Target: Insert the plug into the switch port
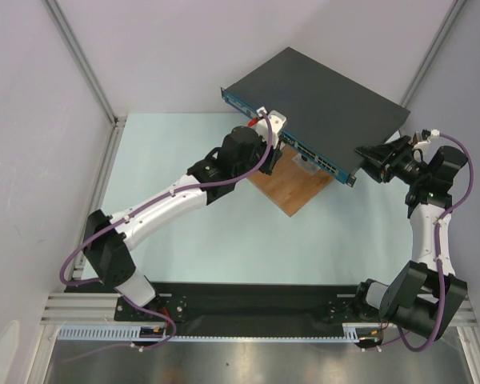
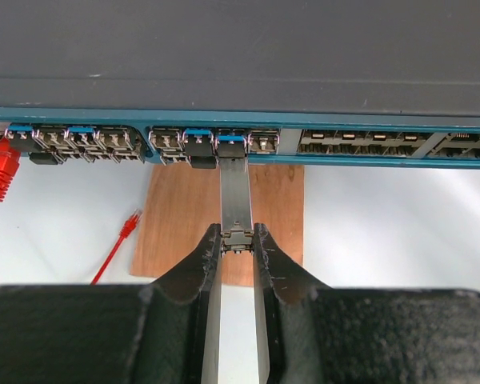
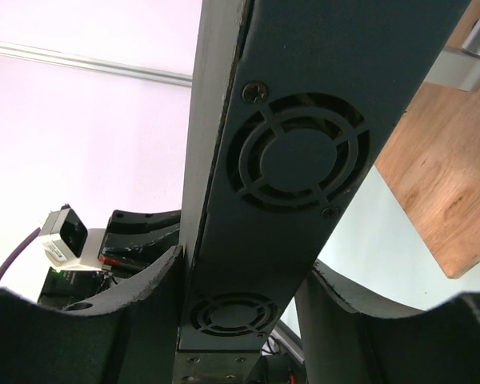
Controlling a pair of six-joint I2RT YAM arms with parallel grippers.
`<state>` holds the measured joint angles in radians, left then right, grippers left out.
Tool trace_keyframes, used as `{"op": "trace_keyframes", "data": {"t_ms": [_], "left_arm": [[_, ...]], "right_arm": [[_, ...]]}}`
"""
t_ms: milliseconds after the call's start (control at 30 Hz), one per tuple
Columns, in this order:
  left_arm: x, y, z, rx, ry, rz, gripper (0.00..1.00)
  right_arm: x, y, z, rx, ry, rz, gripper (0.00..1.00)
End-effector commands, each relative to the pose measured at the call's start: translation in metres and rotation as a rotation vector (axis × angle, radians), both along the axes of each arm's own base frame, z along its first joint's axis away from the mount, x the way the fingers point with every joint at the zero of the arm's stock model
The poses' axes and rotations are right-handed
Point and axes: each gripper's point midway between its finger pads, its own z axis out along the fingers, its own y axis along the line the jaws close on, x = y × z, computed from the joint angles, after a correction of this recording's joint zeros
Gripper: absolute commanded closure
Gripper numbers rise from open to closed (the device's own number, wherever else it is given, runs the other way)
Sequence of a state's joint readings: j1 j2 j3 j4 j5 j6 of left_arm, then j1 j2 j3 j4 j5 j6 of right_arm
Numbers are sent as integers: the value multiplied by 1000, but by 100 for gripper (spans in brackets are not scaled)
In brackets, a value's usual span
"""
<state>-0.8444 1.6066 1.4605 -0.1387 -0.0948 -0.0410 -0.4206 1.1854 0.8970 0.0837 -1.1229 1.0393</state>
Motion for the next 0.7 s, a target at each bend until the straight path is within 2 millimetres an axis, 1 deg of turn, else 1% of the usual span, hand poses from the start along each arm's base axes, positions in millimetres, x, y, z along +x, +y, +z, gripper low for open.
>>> {"op": "trace_keyframes", "data": {"t_ms": [0,33,300,433,467,533,567,633,667], "left_arm": [[3,-9,-16,-19,38,6,100],[3,-9,-16,-21,37,4,100],[5,-3,-35,24,9,5,99],[10,-2,-34,32,-11,18,100],[13,-1,-27,19,-23,19,100],[16,-1,-19,10,-38,26,100],[18,-1,-10,-1,-50,29,100],[19,-1,0,-10,-65,25,100],[19,-2,9,-23,-76,23,100]], "right_arm": [[12,6,1,-115,-133,-4,100],[12,6,1,-115,-134,-2,100],[11,8,2,-106,-133,18,100],[11,7,1,-111,-131,19,100],[10,7,0,-115,-130,20,100],[10,8,-1,-122,-132,24,100],[11,7,-2,-131,-132,22,100],[11,8,-5,-137,-126,25,100],[11,7,-6,-142,-123,25,100]]}}
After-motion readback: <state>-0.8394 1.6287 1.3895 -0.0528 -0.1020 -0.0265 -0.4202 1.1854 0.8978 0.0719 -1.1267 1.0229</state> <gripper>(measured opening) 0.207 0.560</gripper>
